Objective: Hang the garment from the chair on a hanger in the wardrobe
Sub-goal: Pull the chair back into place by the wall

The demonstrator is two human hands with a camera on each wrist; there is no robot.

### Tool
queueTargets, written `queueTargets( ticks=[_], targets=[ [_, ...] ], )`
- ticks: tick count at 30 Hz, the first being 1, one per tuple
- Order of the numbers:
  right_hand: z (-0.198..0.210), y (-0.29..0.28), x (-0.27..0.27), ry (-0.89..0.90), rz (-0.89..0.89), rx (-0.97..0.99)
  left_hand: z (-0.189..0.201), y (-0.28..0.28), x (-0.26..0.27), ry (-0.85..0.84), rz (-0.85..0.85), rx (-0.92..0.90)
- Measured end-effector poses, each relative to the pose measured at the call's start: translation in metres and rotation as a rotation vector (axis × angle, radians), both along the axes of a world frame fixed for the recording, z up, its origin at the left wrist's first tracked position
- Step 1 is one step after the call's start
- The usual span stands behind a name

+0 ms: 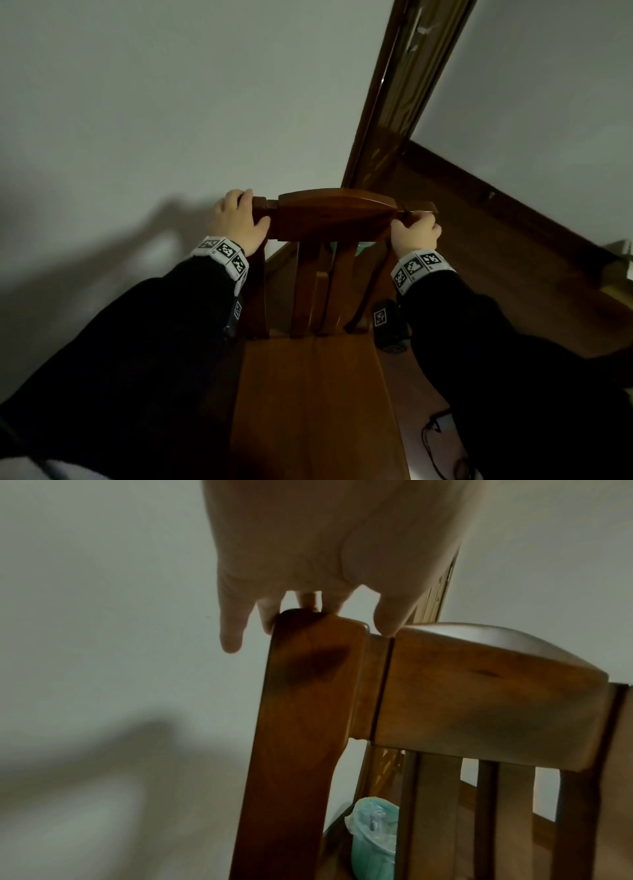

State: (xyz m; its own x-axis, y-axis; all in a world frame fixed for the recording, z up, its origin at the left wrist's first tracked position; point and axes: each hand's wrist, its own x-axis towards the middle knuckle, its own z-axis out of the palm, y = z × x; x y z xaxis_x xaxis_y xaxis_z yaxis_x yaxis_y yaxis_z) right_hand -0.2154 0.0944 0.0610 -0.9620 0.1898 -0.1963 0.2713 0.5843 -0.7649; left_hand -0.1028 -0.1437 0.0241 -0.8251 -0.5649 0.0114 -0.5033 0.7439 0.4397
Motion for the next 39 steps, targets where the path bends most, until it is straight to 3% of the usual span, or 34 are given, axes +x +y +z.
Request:
queueTargets(
  ticks=[5, 9, 15, 22, 29, 39],
  targets=[
    [-0.015, -0.014, -0.026, 0.119, -0.041, 0.08, -0.008, 0.007, -0.012, 0.08, 0.113, 0.034],
    [-0.026, -0.024, -0.032, 0.056, 0.03, 0.118, -0.016, 0.002, -0.015, 0.195, 0.139, 0.053],
    [-0.037, -0.03, -0.039, 0.079, 0.026, 0.183, -0.014, 0.002, -0.011, 0.219, 0.164, 0.094],
    [-0.038, -0.034, -0.019, 0.203, -0.052, 0.131, -0.003, 0.011, 0.023, 0.225, 0.198, -0.003],
    [-0.024, -0.061, 0.004, 0.239, 0.077, 0.08, 0.015, -0.004, 0.063, 0.252, 0.296, 0.048],
    [-0.011, -0.13, 0.065, 0.316, 0.407, 0.006, 0.04, -0.022, 0.184, 0.244, 0.533, 0.005]
  ],
)
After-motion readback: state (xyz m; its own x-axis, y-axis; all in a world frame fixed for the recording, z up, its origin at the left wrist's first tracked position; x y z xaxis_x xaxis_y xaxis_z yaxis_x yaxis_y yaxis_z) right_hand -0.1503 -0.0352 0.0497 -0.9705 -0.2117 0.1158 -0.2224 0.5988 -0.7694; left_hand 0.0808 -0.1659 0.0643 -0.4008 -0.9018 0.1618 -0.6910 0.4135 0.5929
